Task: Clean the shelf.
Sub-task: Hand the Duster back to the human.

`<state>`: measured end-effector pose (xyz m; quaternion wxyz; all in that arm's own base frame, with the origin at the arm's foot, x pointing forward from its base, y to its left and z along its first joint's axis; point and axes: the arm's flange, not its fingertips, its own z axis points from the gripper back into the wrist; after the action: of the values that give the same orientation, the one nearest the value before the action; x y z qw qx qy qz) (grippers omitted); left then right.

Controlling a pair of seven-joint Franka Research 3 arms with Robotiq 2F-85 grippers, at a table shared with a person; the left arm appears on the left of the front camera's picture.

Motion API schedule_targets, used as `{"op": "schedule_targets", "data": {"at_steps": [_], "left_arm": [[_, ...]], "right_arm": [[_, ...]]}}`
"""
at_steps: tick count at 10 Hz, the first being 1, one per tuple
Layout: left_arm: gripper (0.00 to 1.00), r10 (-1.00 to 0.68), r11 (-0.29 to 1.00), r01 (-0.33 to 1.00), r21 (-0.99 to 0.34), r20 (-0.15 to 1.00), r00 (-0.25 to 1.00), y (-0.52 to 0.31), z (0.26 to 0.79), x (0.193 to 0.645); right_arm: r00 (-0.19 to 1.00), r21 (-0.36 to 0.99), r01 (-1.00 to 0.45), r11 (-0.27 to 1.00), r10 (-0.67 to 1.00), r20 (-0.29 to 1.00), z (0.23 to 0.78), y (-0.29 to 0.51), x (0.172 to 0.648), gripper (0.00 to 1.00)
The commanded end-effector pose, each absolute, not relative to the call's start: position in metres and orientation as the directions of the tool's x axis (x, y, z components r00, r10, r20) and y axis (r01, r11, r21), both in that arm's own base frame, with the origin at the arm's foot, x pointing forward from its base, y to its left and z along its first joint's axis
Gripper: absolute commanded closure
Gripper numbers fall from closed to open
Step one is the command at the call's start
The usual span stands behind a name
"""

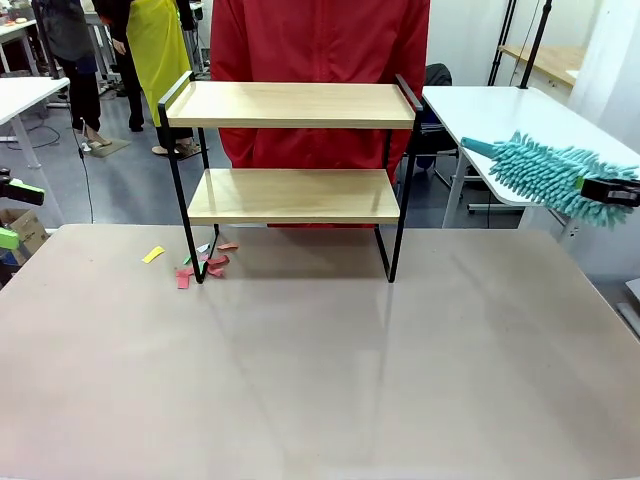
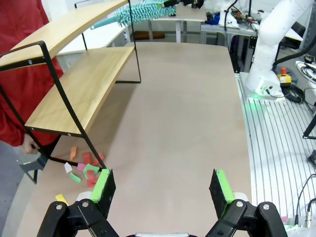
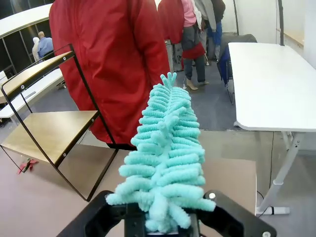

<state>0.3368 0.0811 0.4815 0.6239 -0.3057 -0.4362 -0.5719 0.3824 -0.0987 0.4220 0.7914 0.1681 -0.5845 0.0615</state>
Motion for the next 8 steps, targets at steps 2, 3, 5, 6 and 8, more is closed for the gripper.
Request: {"op": "schedule_targets", "data": {"at_steps": [2,3,5,6,8], "left_arm": [[0.0,-0.424,0.168,0.978,0.123,0.905,-0.041,0.0792,0.4835,0.3367],[0.0,-0.424,0.168,0.978,0.123,0.905,-0.041,0.0792,0.4835,0.3367],[0.0,-0.424,0.168,0.978,0.123,0.905,-0.041,0.0792,0.4835,0.3367],[0.0,-0.424,0.168,0.978,0.123,0.905,-0.041,0.0792,0.4835,0.3367],[0.0,-0.424,0.168,0.978,0.123,0.905,-0.041,0.0792,0.4835,0.3367]], "right_arm": [[0.312,0.186,-0.291,0.938,-0.091,0.946,0.4223,-0.0982,0.3825,0.84],[0.312,0.186,-0.291,0.938,-0.091,0.946,0.4223,-0.0982,0.3825,0.84],[0.312,0.186,-0.291,0.938,-0.091,0.946,0.4223,-0.0982,0.3825,0.84],[0.312,0.186,-0.291,0.938,-0.091,0.946,0.4223,-0.0982,0.3825,0.84],[0.312,0.186,-0.291,0.938,-0.091,0.946,0.4223,-0.0982,0.3825,0.84]]}}
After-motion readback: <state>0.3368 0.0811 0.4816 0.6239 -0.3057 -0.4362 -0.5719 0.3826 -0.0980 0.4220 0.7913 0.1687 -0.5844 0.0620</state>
